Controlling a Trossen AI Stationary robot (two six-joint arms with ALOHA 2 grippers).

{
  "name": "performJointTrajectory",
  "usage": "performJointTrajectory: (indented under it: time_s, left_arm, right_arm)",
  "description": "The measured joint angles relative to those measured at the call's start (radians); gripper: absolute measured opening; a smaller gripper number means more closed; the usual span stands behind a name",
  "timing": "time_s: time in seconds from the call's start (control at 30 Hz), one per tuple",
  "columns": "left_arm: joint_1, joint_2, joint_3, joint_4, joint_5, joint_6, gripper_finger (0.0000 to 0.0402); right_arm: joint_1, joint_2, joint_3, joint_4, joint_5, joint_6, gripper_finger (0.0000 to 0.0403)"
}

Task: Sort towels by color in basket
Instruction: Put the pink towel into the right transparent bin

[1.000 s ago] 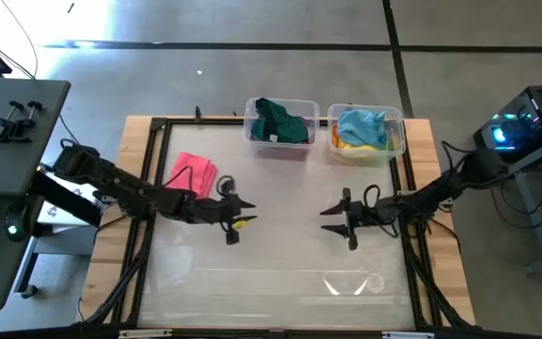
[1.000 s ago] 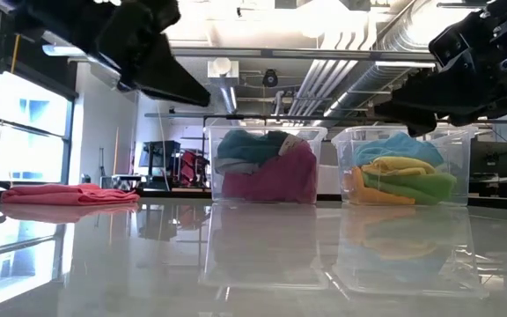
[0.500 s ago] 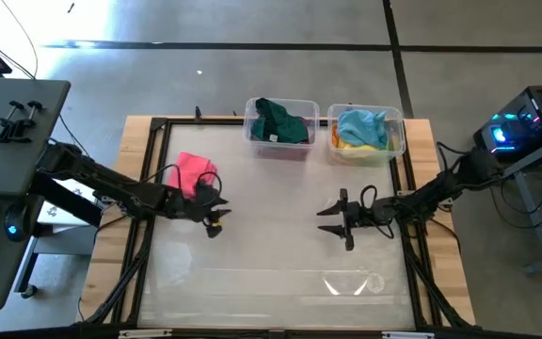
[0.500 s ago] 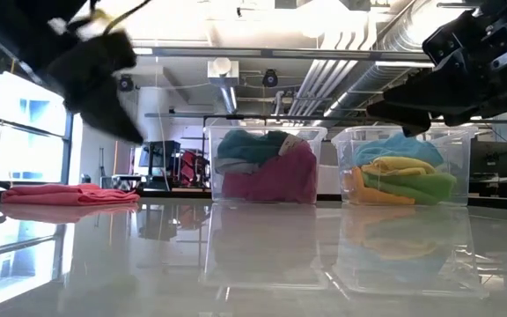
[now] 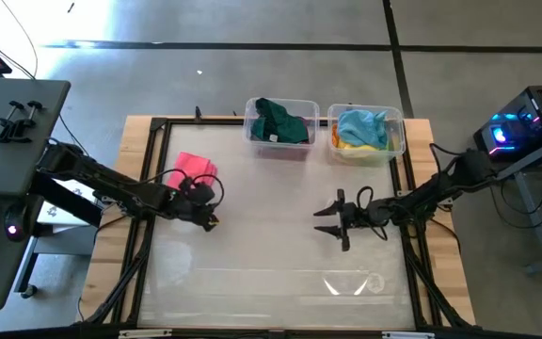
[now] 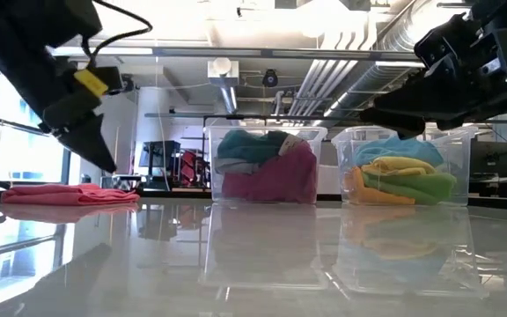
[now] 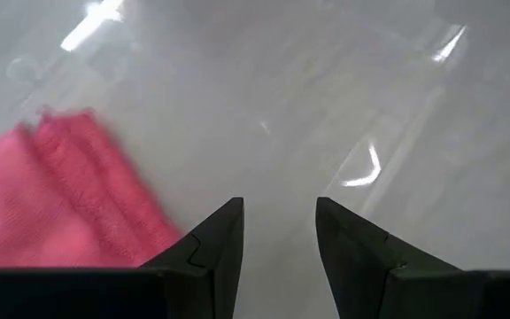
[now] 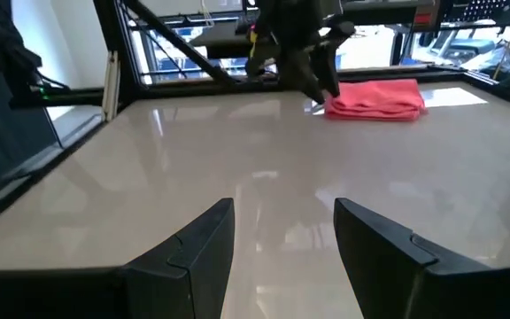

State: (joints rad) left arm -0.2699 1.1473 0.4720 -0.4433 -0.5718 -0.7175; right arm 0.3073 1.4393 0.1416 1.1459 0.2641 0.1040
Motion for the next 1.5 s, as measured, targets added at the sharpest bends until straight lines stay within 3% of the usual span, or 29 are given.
performJointTrajectory:
  time_s: [0.3,0.47,0.67,0.93,1.23,1.5]
  left_arm:
    - [0.001,0.024,-0.002,-0.053,-0.075,-0.069,0.0131]
    - [0.002,0.035,-0.002,-0.096,-0.185,-0.196,0.0131]
    - [0.007,0.039,-0.001,-0.159,-0.244,-0.317,0.0143]
    - [0.029,0.032,-0.001,-0.269,-0.262,-0.456,0.0197]
    - [0.113,0.031,-0.001,-0.297,-0.266,-0.485,0.0270]
    - [0.196,0.031,-0.001,-0.297,-0.268,-0.490,0.0289]
  right_arm:
    - [-0.002,0.023,0.017,-0.003,0.016,-0.008,0.0190]
    - [-0.002,0.035,0.022,-0.006,0.016,-0.008,0.0190]
    - [-0.002,0.052,0.031,-0.002,0.014,-0.010,0.0190]
    - [-0.004,0.064,0.035,-0.003,0.014,-0.010,0.0190]
    - [-0.005,0.067,0.035,-0.005,0.014,-0.008,0.0190]
    - [-0.005,0.067,0.035,-0.004,0.014,-0.008,0.0190]
